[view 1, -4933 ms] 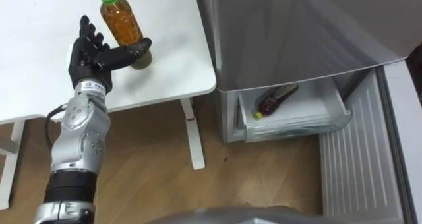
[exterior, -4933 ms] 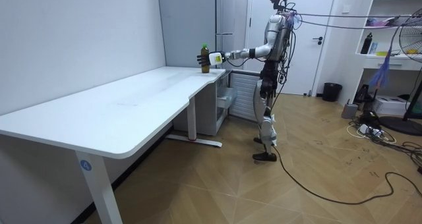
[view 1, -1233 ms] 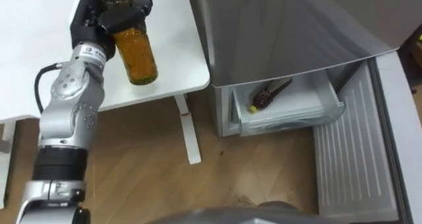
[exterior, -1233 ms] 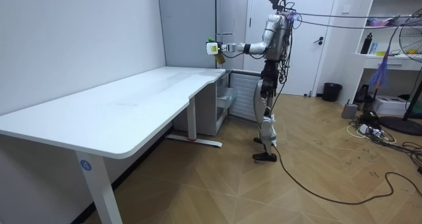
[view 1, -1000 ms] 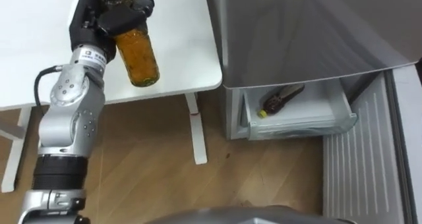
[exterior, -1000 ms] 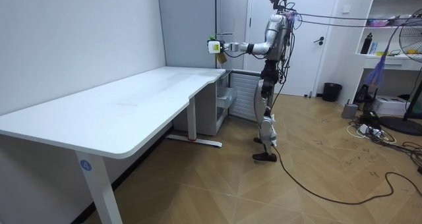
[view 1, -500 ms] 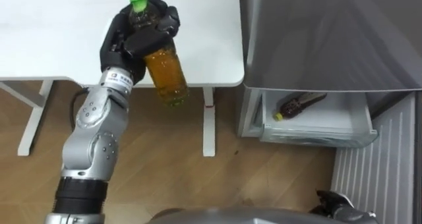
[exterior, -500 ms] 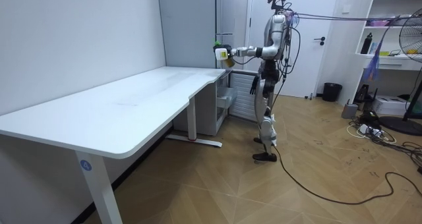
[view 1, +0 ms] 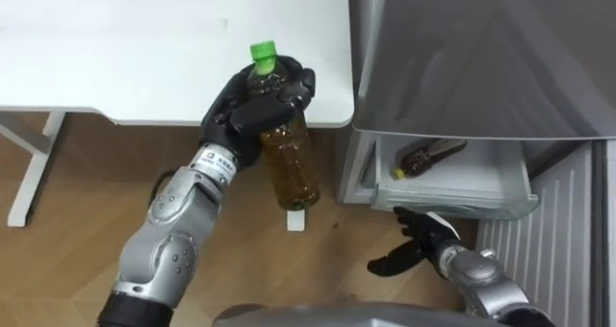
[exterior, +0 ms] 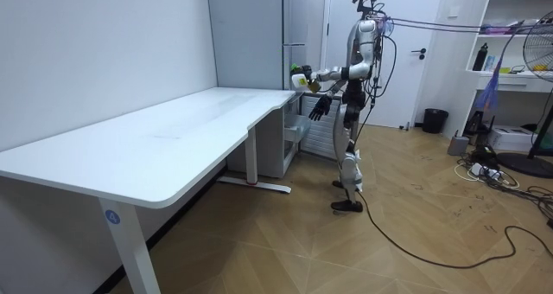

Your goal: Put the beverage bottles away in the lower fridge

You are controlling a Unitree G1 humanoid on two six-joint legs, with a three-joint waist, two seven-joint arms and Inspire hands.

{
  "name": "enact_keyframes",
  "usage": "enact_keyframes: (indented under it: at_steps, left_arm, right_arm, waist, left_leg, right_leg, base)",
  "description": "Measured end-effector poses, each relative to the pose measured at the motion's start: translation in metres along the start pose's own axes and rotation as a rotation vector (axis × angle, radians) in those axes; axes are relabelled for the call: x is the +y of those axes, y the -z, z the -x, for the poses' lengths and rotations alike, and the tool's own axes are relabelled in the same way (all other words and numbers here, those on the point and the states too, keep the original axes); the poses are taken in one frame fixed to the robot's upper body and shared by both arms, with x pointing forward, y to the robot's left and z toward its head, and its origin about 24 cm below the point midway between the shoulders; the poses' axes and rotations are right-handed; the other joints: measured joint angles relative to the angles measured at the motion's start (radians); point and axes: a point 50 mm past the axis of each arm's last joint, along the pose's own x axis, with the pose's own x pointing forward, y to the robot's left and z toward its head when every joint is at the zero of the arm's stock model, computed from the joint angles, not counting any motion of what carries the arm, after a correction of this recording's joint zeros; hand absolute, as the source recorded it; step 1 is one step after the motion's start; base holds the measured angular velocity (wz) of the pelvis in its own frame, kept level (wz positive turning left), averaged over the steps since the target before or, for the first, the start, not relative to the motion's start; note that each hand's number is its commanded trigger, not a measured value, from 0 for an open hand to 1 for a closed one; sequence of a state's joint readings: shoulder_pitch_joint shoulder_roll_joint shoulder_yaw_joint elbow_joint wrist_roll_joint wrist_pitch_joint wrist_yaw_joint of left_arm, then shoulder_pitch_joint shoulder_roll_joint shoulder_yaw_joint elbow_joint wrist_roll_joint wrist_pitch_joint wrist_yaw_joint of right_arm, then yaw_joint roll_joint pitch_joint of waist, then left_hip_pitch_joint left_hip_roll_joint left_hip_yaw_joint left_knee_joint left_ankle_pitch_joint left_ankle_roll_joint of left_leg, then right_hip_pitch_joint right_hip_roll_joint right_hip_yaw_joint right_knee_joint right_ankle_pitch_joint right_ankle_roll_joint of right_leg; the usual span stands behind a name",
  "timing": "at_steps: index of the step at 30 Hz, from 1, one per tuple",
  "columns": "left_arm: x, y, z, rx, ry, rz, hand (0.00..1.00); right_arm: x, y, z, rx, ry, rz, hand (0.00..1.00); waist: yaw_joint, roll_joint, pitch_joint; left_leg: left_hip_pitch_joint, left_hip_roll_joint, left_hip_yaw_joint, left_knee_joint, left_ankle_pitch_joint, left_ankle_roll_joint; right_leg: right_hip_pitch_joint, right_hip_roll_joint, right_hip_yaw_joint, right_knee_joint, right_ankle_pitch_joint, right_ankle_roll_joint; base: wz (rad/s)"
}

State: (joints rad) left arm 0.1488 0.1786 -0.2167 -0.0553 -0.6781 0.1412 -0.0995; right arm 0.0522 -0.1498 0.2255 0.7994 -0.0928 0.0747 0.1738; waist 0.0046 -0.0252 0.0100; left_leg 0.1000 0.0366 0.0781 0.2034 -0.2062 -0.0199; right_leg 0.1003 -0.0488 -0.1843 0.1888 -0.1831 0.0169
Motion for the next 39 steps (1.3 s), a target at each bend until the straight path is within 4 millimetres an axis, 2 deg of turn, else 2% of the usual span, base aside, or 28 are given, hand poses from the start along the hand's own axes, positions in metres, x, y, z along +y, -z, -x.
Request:
enact_keyframes:
  at_steps: [5, 9, 14, 26, 33, 39]
  left_arm:
    - [0.003, 0.011, 0.008, 0.048, 0.007, -0.006, 1.0]
    - [0.008, 0.018, 0.011, 0.084, 0.006, -0.007, 1.0]
    - [0.012, 0.023, 0.012, 0.104, -0.01, -0.001, 1.0]
    - [0.006, 0.03, 0.012, 0.133, 0.013, -0.003, 1.0]
    - [0.017, 0.044, 0.015, 0.192, -0.017, 0.012, 1.0]
    - [0.017, 0.046, 0.015, 0.186, -0.008, 0.017, 1.0]
  right_arm:
    - [0.003, -0.012, 0.0, -0.048, -0.06, 0.012, 0.0]
    - [0.006, -0.031, 0.002, -0.128, -0.102, 0.047, 0.0]
    - [0.01, -0.044, 0.004, -0.181, -0.138, 0.062, 0.0]
    - [0.022, -0.051, 0.006, -0.199, -0.258, 0.098, 0.0]
    - [0.028, -0.052, 0.007, -0.204, -0.321, 0.112, 0.0]
    - [0.04, -0.053, 0.008, -0.201, -0.438, 0.138, 0.0]
  waist:
    - [-0.001, -0.013, 0.0013]
    - [0.001, -0.018, -0.0011]
    - [0.0, -0.019, -0.0012]
    - [0.001, -0.023, 0.0026]
    - [0.003, -0.019, 0.0048]
    - [0.015, -0.016, 0.0073]
  left_leg:
    - [-0.003, 0.002, 0.007, 0.001, 0.0, 0.0]
    - [0.0, 0.005, 0.017, 0.002, 0.0, 0.0]
    - [-0.001, 0.005, 0.018, 0.002, 0.0, 0.0]
    - [-0.006, 0.005, 0.028, -0.005, 0.0, 0.0]
    - [-0.018, 0.006, 0.027, -0.001, 0.0, 0.0]
    - [-0.018, 0.008, 0.027, -0.001, -0.001, -0.001]
  right_leg:
    - [-0.004, 0.002, 0.014, 0.001, 0.0, 0.0]
    - [-0.004, 0.005, 0.02, 0.001, 0.002, -0.002]
    - [-0.004, 0.005, 0.026, 0.002, 0.003, -0.003]
    - [-0.019, 0.006, 0.038, 0.005, 0.003, -0.003]
    - [-0.033, 0.005, 0.031, 0.015, 0.003, -0.003]
    - [-0.033, 0.005, 0.025, 0.019, 0.004, -0.004]
  base:
    - [-0.03]
    - [-0.07]
    - [0.0]
    - [-0.02]
    - [0.0]
    - [0.0]
